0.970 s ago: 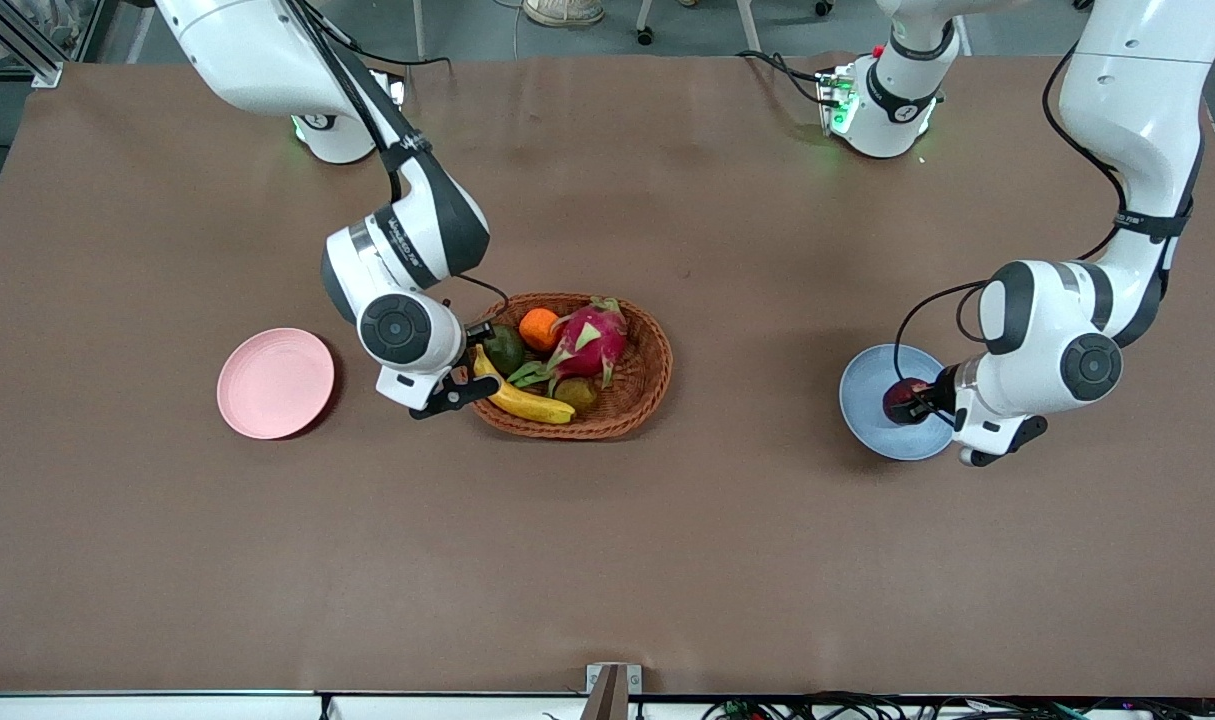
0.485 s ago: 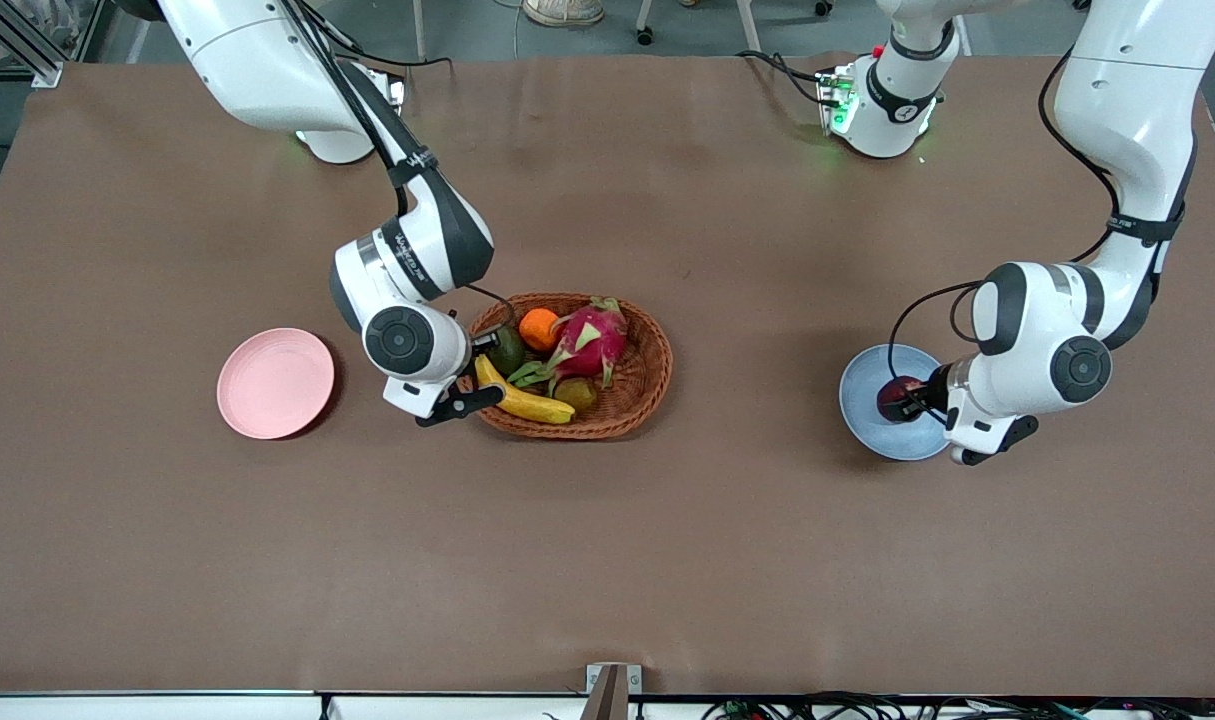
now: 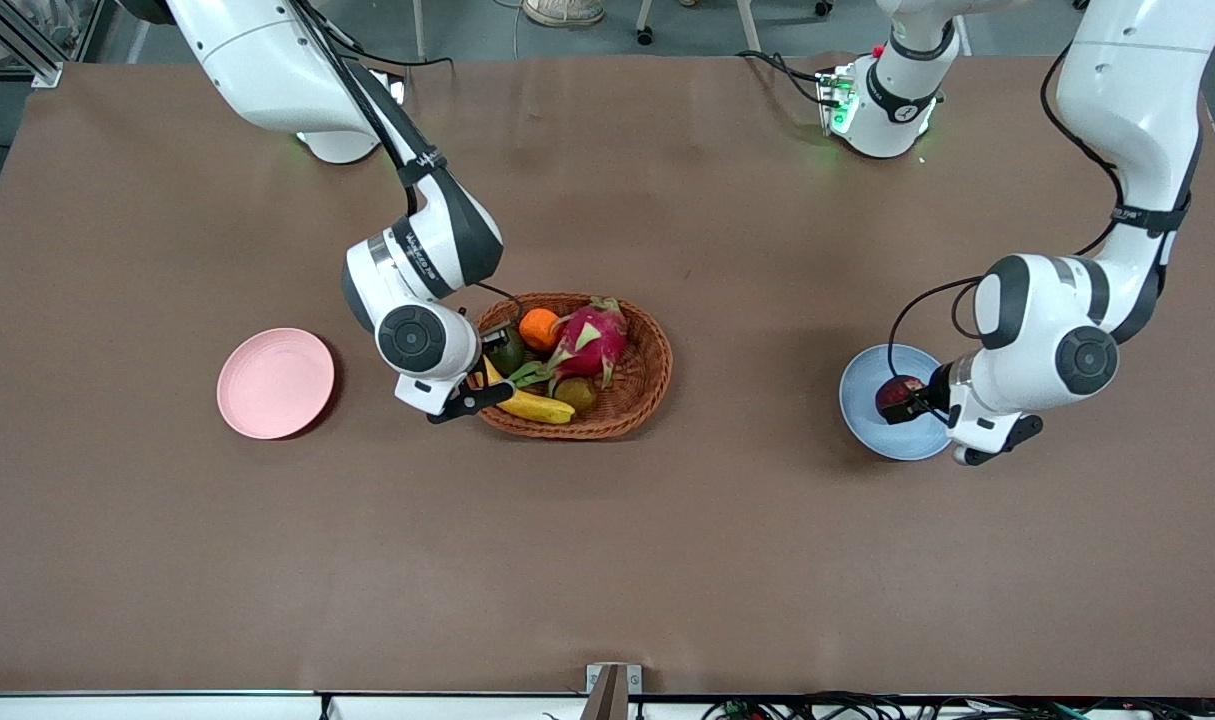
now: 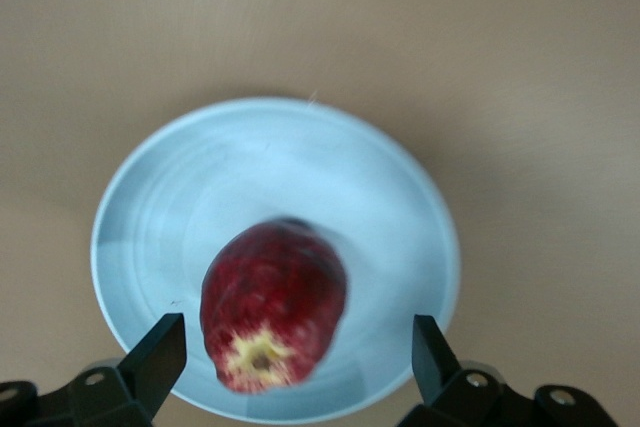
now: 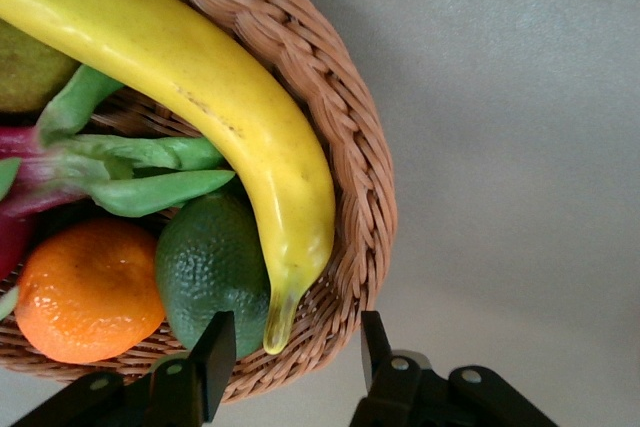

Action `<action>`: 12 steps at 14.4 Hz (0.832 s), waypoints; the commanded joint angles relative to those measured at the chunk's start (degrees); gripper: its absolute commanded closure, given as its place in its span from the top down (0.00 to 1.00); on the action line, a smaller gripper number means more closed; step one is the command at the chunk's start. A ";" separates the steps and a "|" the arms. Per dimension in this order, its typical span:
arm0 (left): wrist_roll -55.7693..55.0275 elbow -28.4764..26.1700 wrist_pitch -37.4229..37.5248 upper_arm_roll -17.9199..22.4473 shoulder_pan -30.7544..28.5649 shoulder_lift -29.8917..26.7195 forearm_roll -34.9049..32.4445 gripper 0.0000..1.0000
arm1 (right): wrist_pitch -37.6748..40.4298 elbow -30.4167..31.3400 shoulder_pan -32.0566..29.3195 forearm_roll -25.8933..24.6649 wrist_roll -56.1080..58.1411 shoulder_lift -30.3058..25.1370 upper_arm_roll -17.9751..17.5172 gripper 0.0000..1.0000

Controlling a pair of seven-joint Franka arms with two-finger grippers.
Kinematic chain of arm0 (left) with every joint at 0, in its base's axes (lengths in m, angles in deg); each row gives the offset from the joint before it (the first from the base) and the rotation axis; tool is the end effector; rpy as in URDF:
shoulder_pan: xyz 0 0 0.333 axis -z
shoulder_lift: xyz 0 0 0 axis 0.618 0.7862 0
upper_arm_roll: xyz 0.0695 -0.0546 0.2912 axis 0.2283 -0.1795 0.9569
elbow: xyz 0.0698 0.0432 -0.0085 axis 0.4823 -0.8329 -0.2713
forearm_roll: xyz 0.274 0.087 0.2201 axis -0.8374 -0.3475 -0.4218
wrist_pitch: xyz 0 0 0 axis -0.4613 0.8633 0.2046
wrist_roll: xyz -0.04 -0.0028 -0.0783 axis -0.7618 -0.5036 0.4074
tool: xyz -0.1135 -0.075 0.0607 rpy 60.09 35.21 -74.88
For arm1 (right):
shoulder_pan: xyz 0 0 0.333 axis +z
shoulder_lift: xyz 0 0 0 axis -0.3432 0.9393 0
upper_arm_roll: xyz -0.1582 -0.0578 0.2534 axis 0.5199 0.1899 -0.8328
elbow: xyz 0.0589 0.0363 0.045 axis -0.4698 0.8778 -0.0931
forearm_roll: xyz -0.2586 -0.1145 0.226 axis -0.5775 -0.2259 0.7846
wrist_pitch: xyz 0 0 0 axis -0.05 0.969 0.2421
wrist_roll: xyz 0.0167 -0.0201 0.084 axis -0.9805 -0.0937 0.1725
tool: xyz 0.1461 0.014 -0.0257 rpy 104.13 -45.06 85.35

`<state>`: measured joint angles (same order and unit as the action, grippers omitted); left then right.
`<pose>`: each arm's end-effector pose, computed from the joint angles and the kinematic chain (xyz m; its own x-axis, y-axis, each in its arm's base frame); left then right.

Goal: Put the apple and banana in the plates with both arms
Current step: 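Lower the apple onto the blue plate while the right gripper grasps the banana, then open the left gripper and withdraw it while the right gripper lifts the banana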

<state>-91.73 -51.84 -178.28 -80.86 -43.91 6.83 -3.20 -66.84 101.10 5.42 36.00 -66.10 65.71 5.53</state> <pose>0.5826 -0.0600 0.2449 0.9120 0.3924 -0.1197 0.4000 -0.9154 0.0461 0.5164 0.3006 0.2249 0.8915 0.3229 -0.3178 0.3225 -0.9450 -0.0554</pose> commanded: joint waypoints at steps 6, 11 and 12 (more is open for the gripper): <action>12.02 12.95 18.50 1.13 -0.06 -12.20 -1.42 1.00 | -0.01 -0.35 0.97 1.25 -0.36 0.77 0.29 0.52; 12.73 27.74 36.29 -0.10 0.29 -12.37 -5.12 1.00 | -0.01 -0.35 0.97 1.16 -0.36 0.77 0.29 0.50; 12.73 28.97 39.10 -0.10 0.55 -12.81 -5.12 1.00 | 0.08 -0.26 0.97 1.16 -0.36 0.77 0.29 0.50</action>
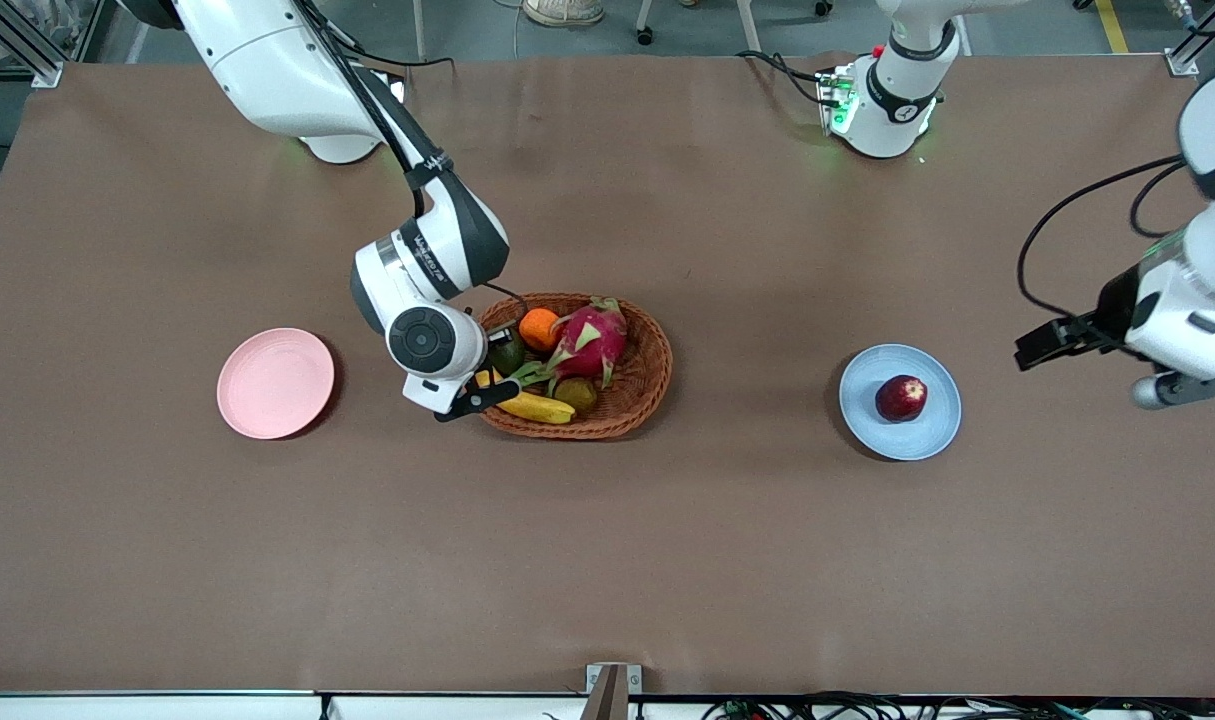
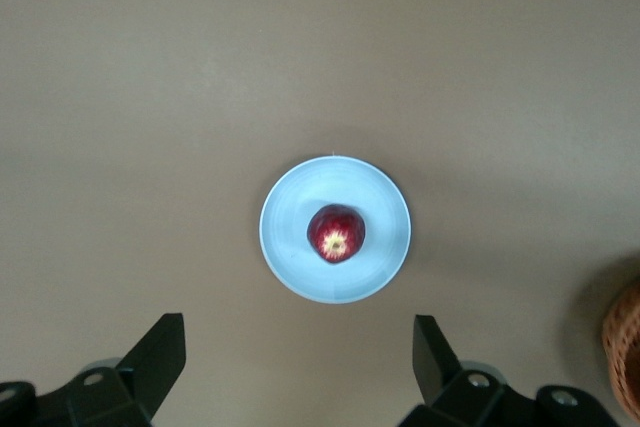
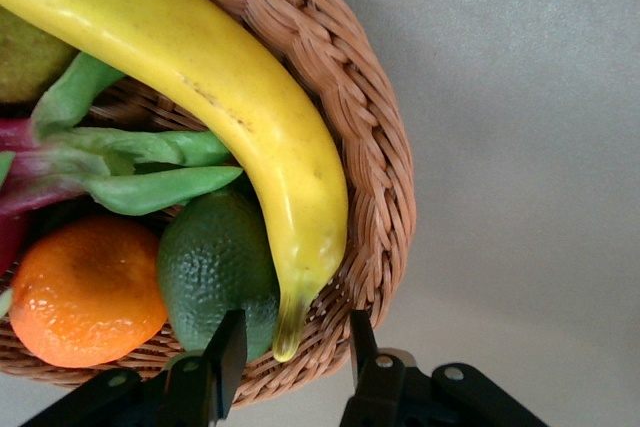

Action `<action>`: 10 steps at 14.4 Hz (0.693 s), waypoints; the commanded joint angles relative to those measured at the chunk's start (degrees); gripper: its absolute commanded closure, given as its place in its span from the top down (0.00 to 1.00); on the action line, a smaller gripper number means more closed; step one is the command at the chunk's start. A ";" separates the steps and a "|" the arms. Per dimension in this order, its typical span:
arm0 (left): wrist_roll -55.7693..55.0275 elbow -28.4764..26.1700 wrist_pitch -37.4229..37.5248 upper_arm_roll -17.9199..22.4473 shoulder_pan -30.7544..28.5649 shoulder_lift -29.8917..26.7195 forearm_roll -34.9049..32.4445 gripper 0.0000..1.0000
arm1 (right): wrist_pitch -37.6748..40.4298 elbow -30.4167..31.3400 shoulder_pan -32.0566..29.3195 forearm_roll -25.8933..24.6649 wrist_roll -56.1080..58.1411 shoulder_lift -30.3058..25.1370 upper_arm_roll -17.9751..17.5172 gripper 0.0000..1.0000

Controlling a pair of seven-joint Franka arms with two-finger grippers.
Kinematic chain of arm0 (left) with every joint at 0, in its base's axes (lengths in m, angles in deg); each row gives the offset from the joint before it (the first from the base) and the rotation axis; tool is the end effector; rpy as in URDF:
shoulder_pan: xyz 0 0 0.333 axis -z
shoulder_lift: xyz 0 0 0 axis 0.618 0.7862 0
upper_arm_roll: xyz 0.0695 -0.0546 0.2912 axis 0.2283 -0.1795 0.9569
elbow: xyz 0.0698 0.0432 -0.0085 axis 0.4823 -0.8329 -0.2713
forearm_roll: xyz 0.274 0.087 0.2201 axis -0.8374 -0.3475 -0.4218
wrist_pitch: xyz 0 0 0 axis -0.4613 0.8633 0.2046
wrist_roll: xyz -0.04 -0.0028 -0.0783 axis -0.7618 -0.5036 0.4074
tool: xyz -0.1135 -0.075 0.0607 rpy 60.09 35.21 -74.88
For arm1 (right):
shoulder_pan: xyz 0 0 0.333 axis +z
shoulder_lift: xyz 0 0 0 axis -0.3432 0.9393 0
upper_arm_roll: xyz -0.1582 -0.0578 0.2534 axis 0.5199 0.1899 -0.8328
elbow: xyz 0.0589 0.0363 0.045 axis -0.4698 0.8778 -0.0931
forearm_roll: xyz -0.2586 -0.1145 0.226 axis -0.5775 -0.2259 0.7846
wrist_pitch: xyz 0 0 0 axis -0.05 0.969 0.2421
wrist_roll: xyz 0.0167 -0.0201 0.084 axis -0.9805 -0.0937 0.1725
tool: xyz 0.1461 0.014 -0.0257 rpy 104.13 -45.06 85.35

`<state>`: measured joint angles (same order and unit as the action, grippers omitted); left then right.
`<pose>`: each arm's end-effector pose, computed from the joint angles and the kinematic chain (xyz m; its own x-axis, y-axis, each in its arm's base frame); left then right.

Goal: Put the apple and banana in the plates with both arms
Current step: 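Open the left gripper and withdraw it while the right gripper lifts the banana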

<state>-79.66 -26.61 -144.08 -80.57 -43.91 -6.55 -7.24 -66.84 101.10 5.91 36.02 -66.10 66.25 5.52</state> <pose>0.5778 -0.0421 0.5222 0.9845 0.1752 -0.0063 0.1751 -0.9844 -0.0166 0.5128 0.3046 0.2193 0.8859 0.3292 -0.3268 0.3300 -0.9424 -0.0547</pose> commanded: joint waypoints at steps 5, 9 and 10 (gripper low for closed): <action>0.91 5.07 10.09 -1.01 0.73 -3.47 -0.56 1.00 | -0.18 -0.26 0.56 1.14 -0.36 0.58 0.29 0.45; 4.51 -0.18 11.42 -0.22 2.21 -9.61 0.50 1.00 | 0.26 -0.35 1.00 1.14 -0.36 0.58 0.29 0.20; 4.52 -1.86 11.42 -0.14 2.57 -11.02 0.76 1.00 | 0.17 -0.26 0.91 1.14 -0.36 0.58 0.29 0.19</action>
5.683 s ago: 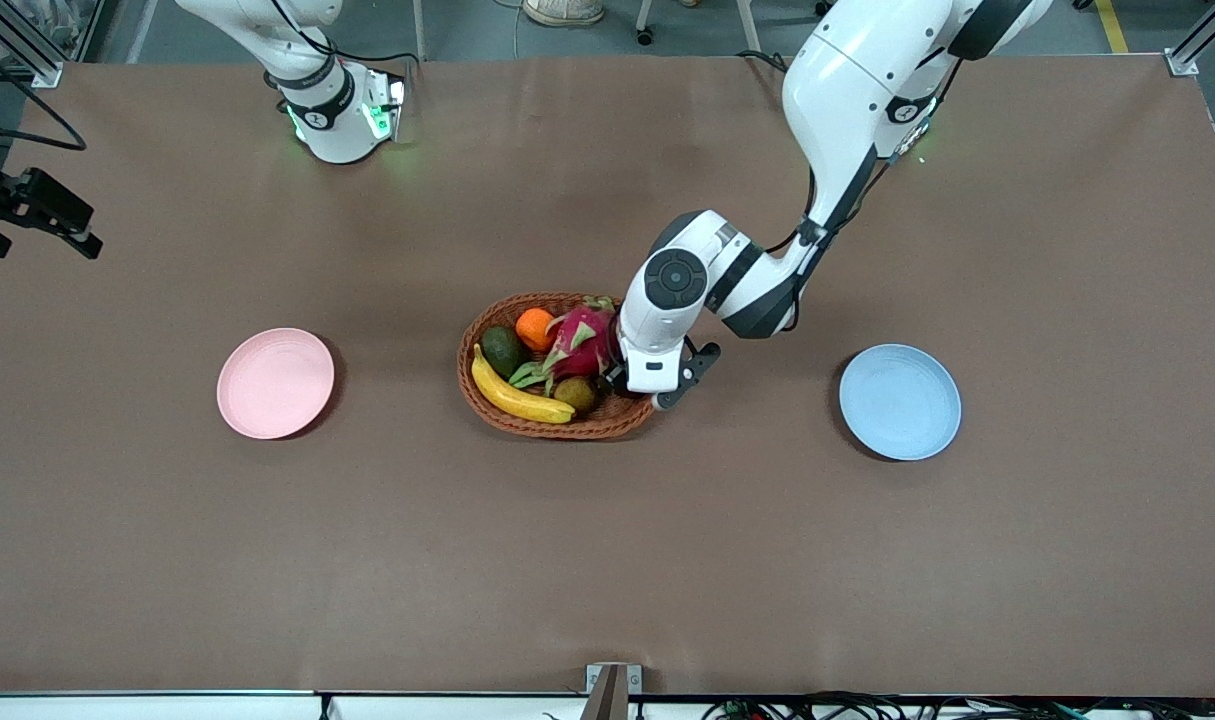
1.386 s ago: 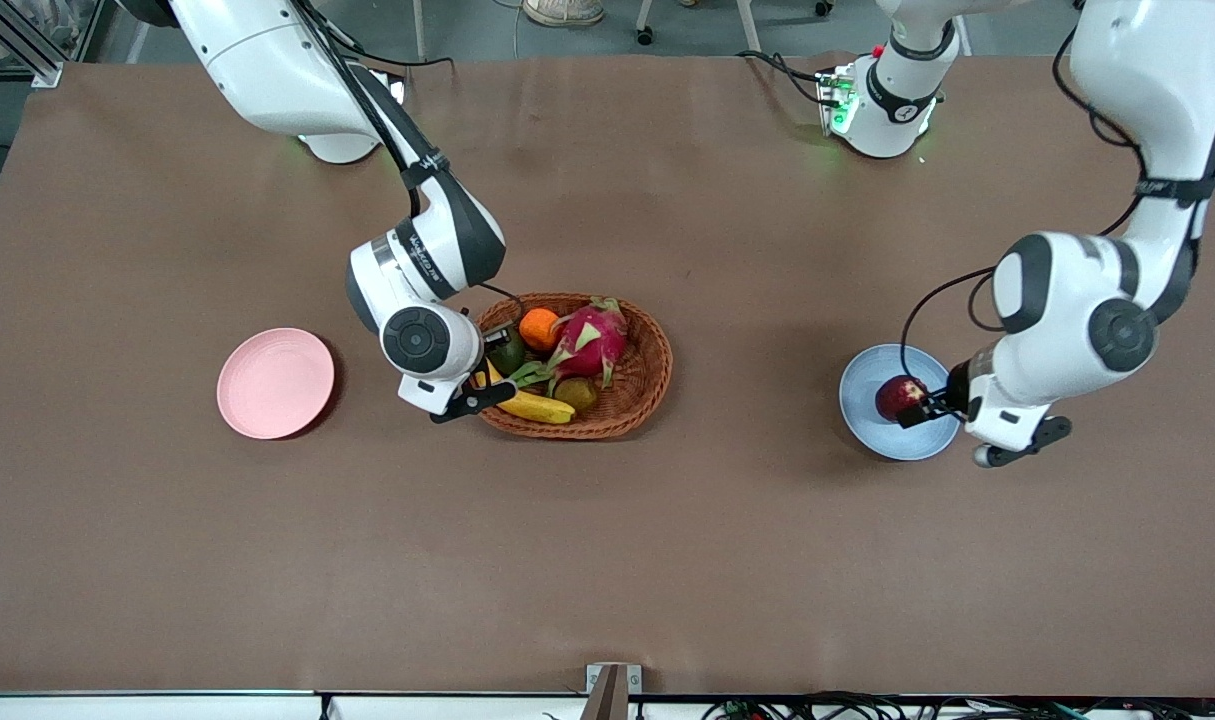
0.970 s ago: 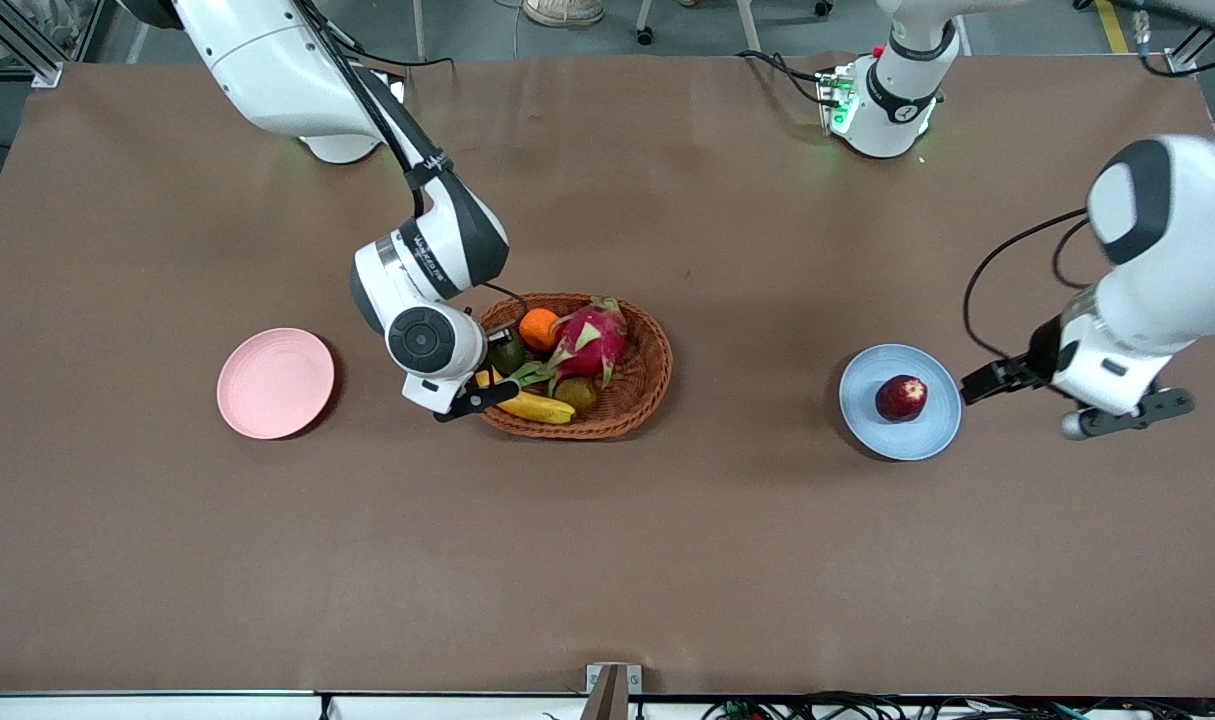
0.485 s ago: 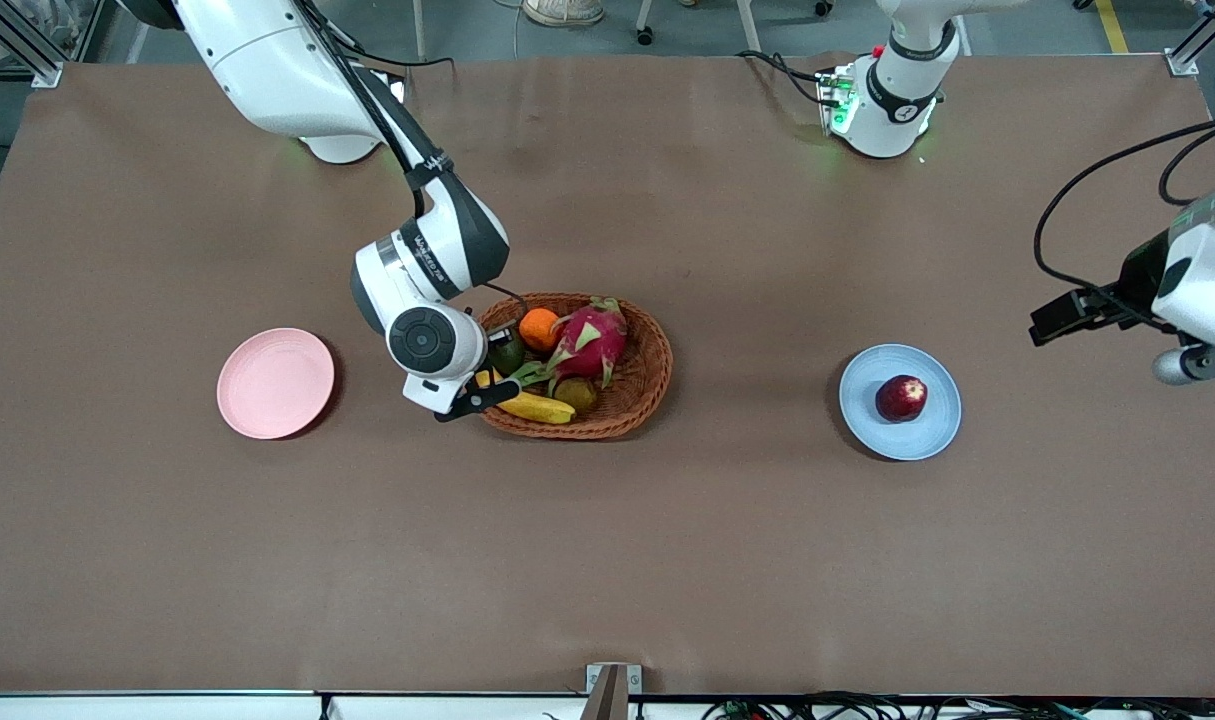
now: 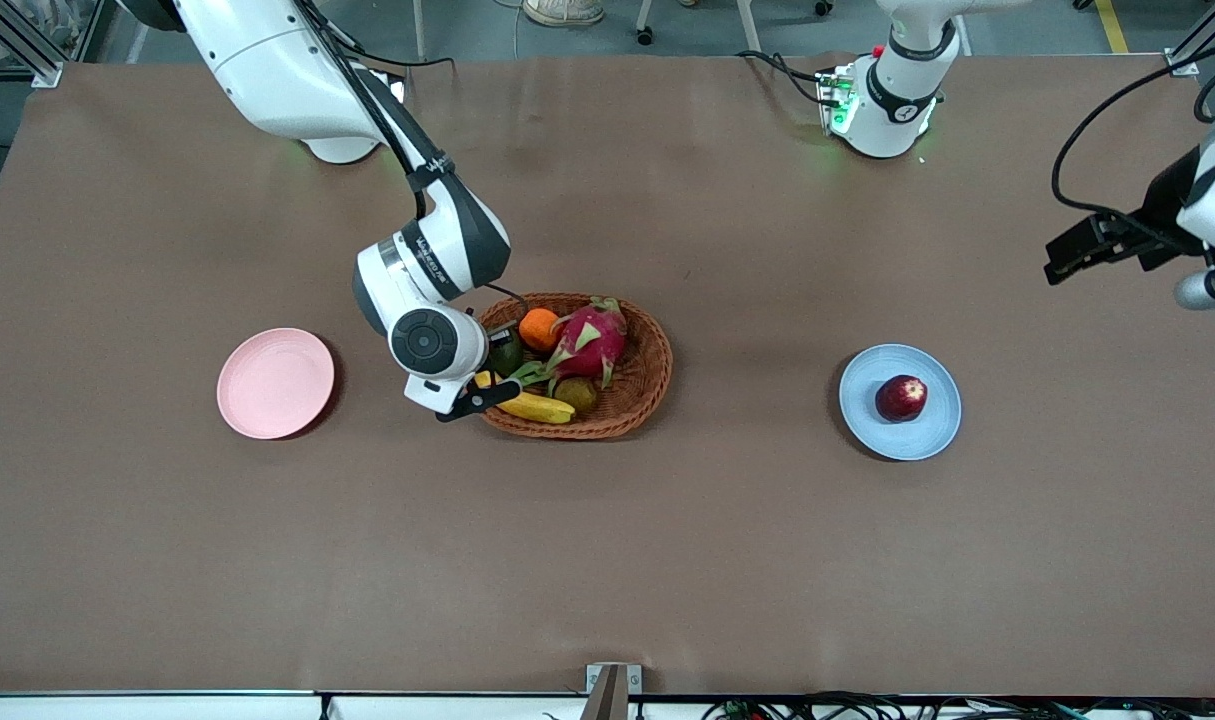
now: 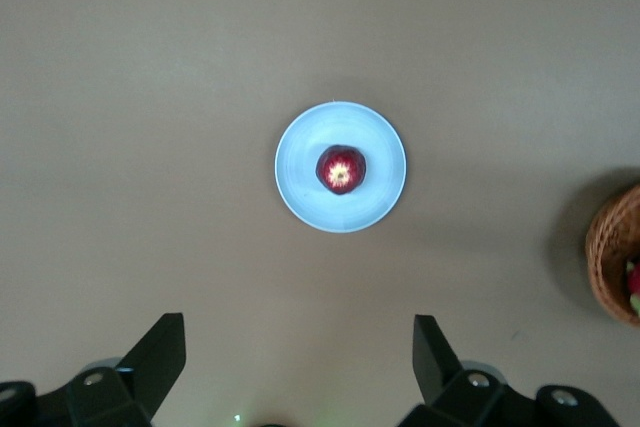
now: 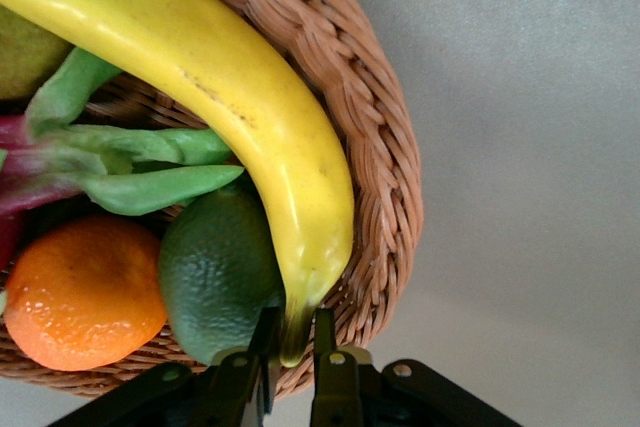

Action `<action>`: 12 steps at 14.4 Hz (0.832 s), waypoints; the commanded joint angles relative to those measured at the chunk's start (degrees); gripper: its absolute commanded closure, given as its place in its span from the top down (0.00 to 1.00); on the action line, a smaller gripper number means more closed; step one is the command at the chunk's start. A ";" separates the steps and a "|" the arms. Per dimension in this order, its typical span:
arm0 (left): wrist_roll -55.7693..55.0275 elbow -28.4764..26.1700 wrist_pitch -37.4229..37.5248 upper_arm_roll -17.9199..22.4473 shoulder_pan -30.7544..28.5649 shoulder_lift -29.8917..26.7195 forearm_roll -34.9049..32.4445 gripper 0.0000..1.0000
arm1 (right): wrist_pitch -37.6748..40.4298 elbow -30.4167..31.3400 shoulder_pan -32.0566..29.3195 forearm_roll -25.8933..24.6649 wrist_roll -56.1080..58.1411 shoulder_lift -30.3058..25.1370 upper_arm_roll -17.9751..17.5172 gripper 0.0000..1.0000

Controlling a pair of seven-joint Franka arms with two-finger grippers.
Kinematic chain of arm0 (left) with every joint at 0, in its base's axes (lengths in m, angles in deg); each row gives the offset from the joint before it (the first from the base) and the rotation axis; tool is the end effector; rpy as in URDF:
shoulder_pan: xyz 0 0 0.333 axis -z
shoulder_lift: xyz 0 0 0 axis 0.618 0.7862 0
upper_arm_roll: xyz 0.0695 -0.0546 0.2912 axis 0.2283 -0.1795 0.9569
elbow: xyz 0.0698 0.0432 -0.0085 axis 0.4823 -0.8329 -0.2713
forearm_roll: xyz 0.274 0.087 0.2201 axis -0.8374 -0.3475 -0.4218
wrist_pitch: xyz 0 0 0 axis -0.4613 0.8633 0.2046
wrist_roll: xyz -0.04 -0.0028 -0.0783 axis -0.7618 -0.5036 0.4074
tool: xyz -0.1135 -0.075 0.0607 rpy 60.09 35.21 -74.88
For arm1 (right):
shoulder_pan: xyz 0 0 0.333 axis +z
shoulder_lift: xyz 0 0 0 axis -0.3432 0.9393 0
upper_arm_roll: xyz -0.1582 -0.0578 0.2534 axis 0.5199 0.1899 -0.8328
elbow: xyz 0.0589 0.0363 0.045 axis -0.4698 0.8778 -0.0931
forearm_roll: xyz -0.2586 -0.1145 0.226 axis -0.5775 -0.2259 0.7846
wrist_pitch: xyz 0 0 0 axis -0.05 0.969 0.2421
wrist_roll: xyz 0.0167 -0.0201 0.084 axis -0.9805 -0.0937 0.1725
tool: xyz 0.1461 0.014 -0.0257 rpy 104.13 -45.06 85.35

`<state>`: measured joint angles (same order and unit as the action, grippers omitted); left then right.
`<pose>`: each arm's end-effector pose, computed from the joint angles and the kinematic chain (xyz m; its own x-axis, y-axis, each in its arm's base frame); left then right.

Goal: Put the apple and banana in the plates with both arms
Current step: 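Open the left gripper and withdraw it while the right gripper lifts the banana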

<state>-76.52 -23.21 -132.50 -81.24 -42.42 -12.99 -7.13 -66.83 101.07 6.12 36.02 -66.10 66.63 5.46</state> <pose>0.5243 -0.0608 0.5925 0.9953 0.0904 -0.0345 0.0889 -0.9951 -0.0424 0.5108 0.3068 0.2156 0.8825 0.3325 -0.3327 0.3340 -0.9410 -0.0545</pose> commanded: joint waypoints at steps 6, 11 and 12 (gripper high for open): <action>0.85 -13.35 -3.75 2.91 4.34 -10.31 2.06 1.00 | 0.78 -0.58 -0.17 1.22 -1.41 -0.93 0.70 0.04; 1.91 -12.74 -3.84 3.35 3.99 -9.61 1.97 1.00 | 7.61 -3.73 -9.46 0.78 -11.09 -9.02 1.49 0.03; 1.91 -12.74 -3.84 3.35 3.99 -9.61 1.88 1.00 | 9.81 -4.61 -13.41 1.22 -11.43 -9.11 1.41 0.01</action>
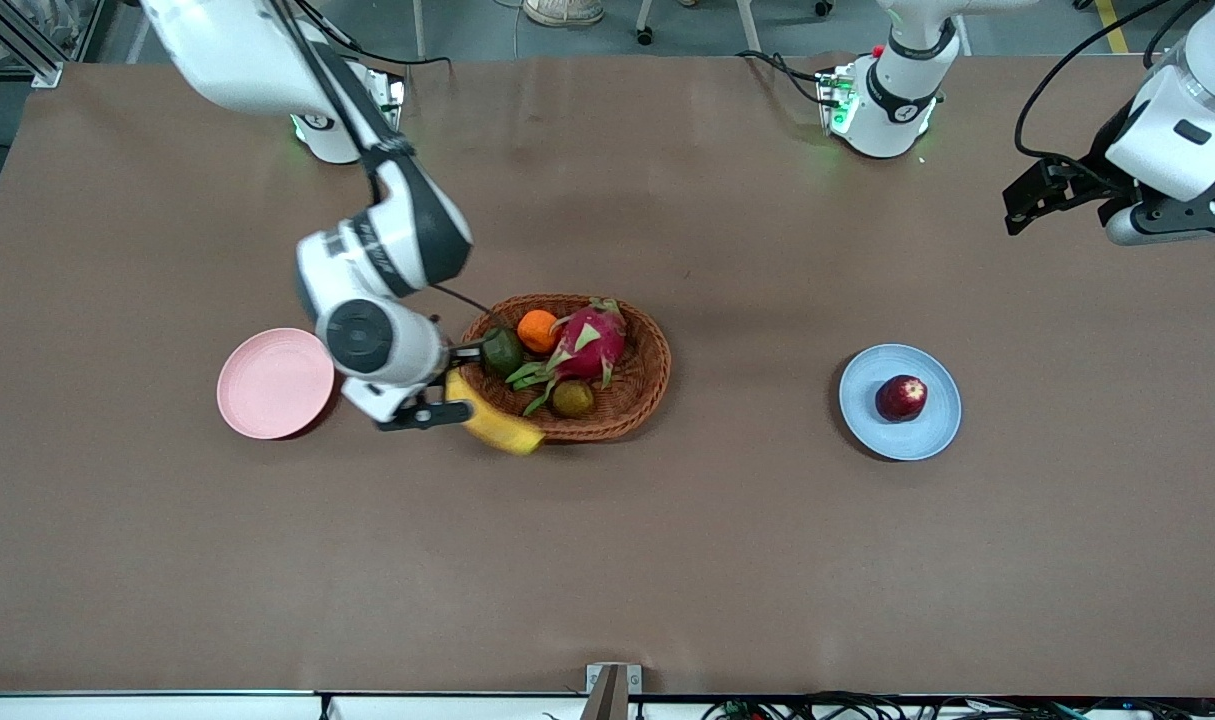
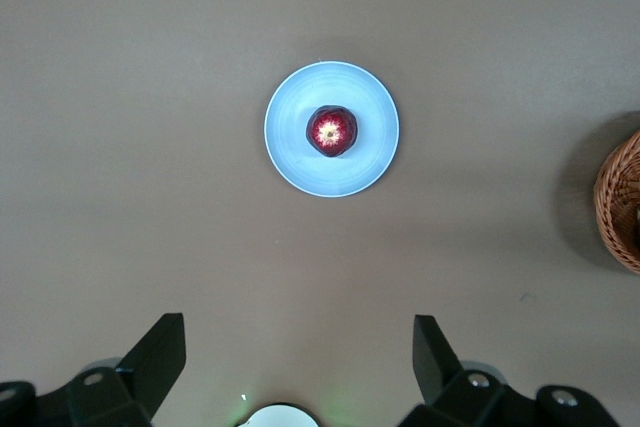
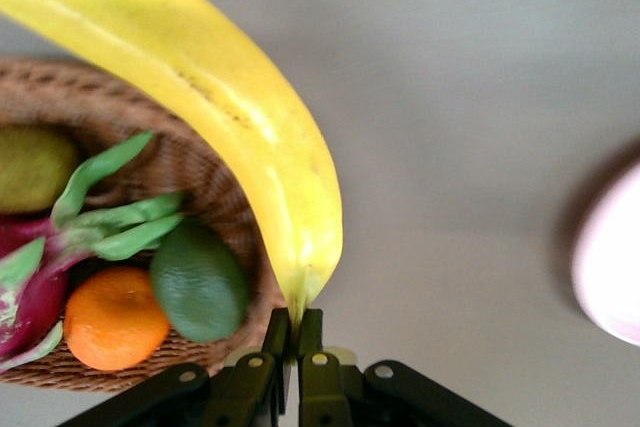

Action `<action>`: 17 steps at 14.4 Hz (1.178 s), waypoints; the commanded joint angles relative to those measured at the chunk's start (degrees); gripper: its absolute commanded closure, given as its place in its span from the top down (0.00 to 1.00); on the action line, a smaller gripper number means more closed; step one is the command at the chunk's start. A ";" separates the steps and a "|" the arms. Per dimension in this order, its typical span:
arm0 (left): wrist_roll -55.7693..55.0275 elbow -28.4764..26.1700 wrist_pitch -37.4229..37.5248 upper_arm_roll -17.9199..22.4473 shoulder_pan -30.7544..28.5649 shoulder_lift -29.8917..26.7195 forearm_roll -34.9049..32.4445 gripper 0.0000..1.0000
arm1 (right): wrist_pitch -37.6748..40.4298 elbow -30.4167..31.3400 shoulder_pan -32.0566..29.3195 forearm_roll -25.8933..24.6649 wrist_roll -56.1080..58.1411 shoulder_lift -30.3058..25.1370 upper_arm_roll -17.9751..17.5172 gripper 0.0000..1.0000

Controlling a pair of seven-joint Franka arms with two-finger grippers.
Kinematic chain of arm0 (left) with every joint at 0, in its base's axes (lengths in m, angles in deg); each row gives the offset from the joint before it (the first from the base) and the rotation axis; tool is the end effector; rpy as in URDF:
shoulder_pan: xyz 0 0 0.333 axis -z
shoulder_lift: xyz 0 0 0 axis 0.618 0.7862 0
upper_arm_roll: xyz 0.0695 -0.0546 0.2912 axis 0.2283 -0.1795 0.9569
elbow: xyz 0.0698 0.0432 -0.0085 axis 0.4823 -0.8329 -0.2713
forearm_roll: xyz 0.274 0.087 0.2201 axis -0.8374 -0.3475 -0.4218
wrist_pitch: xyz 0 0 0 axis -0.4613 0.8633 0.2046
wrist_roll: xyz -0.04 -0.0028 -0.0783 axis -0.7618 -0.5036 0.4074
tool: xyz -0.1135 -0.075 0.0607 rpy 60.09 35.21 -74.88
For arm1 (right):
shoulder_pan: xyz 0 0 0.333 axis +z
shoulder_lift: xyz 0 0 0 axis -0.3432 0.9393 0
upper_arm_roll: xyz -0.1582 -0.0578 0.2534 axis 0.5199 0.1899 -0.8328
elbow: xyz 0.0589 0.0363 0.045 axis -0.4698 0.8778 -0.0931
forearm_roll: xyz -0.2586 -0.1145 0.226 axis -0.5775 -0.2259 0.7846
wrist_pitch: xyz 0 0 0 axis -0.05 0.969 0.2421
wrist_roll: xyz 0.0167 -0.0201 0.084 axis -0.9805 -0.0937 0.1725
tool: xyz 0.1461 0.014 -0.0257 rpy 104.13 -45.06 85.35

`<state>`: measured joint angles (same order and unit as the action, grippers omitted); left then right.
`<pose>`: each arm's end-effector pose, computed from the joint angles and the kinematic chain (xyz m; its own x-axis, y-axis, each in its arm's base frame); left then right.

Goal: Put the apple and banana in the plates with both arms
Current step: 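Carry the yellow banana with the right gripper onto the pink plate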

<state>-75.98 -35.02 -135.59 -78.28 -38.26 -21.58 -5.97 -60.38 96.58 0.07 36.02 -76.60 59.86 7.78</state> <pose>0.4822 -0.0757 0.5836 0.9976 0.0572 -0.0381 0.0553 -0.9972 -0.0502 0.5608 0.2353 0.3111 0.9662 0.0347 -0.2555 0.0354 -0.9994 -0.0020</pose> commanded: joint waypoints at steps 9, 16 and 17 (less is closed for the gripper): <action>7.16 -0.40 0.82 0.48 -3.25 -1.19 0.28 1.00 | 10.32 5.30 -30.84 1.32 7.39 -2.96 -1.18 0.01; 7.70 0.30 1.44 0.30 -4.05 -0.75 0.19 1.00 | 8.39 17.26 -31.83 1.23 8.81 -5.87 -1.18 0.03; 7.70 0.30 1.44 0.22 -4.05 -0.67 0.19 1.00 | 6.91 18.84 -31.83 1.14 8.90 -5.95 -1.18 0.05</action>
<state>-69.06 -34.93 -134.98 -77.82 -42.18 -21.86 -5.97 -51.02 110.27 -30.99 36.11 -68.15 57.18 7.21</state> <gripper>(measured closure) 0.000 0.930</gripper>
